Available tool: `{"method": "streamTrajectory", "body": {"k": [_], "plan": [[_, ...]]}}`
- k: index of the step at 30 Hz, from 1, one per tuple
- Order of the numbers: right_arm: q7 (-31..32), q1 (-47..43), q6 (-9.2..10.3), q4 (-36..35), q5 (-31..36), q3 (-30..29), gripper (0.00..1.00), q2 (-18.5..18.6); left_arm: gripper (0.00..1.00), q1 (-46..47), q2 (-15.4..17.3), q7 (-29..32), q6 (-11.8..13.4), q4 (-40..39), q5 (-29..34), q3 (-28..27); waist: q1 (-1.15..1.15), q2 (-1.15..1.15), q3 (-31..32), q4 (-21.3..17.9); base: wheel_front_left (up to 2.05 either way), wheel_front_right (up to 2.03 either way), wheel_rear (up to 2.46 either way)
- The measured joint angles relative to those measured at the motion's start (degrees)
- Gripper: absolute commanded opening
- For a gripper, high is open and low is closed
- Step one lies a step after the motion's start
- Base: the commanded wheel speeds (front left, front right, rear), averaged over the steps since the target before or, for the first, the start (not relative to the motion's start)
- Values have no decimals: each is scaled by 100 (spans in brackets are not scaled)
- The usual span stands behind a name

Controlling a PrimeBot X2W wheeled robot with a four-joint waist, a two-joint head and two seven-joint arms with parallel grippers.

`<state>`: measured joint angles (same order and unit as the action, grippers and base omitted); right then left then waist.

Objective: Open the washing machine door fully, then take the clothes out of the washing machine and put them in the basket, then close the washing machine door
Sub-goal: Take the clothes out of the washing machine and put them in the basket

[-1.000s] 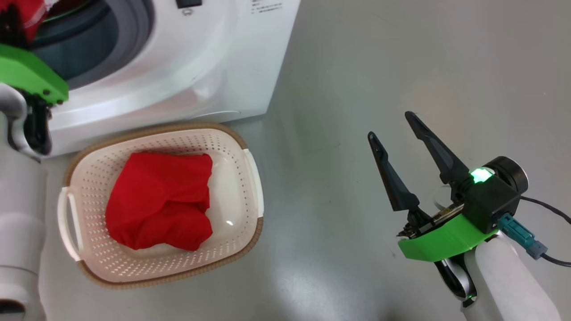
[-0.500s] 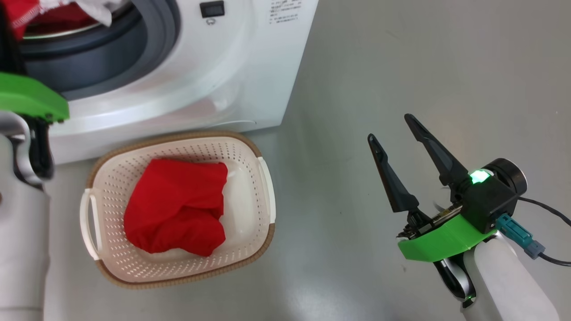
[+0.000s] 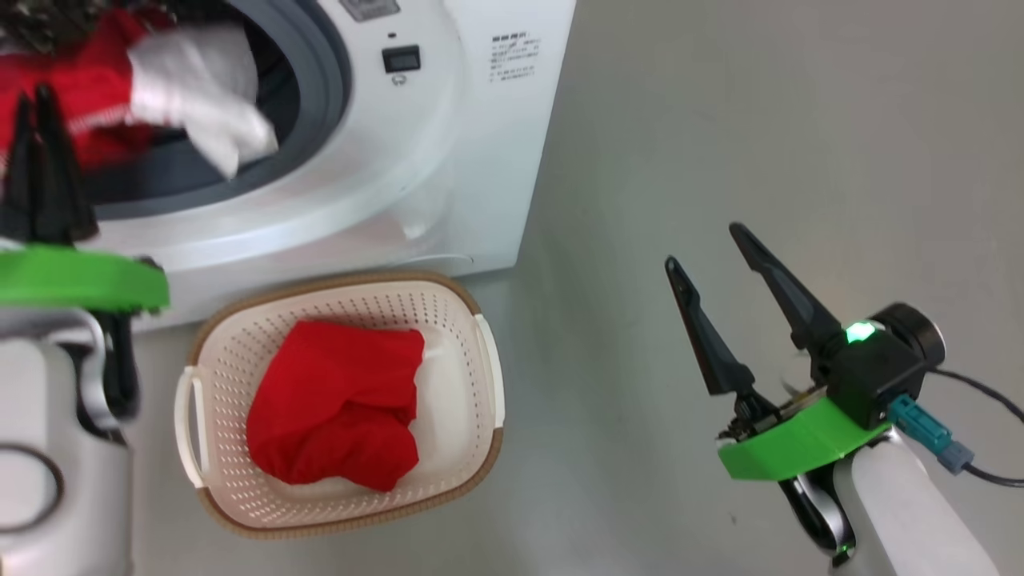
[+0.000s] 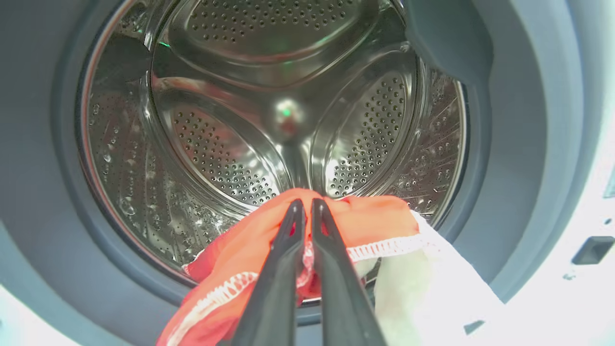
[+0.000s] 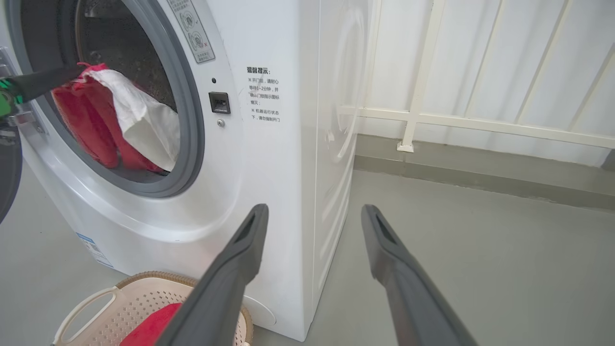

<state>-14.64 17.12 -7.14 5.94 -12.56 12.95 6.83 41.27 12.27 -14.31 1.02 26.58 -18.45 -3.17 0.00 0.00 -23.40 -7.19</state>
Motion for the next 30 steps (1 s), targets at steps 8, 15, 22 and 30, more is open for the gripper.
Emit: {"method": "streamTrajectory", "body": {"k": [8, 15, 22, 30], "plan": [[1, -299, 0, 31, -14, -75, 100, 0, 0, -922, -274, 0, -2, -877, 132, -105, 0, 0, 374, 56, 0, 0, 0], [1, -491, 0, 53, -65, -68, 100, -4, 0, -1595, -412, 0, 1, -1419, 143, -111, 1, 0, 711, 126, 0, 0, 0], [1, -628, 0, 78, -101, -59, 100, -8, 0, -2113, -425, 70, 102, -2319, 244, -82, 0, 0, 1044, 180, 0, 0, 0], [1, -656, 0, 80, -101, -58, 100, -35, 0, -2415, -477, 246, 204, -3153, 272, -25, 0, 0, 1095, 205, 0, 0, 0]]}}
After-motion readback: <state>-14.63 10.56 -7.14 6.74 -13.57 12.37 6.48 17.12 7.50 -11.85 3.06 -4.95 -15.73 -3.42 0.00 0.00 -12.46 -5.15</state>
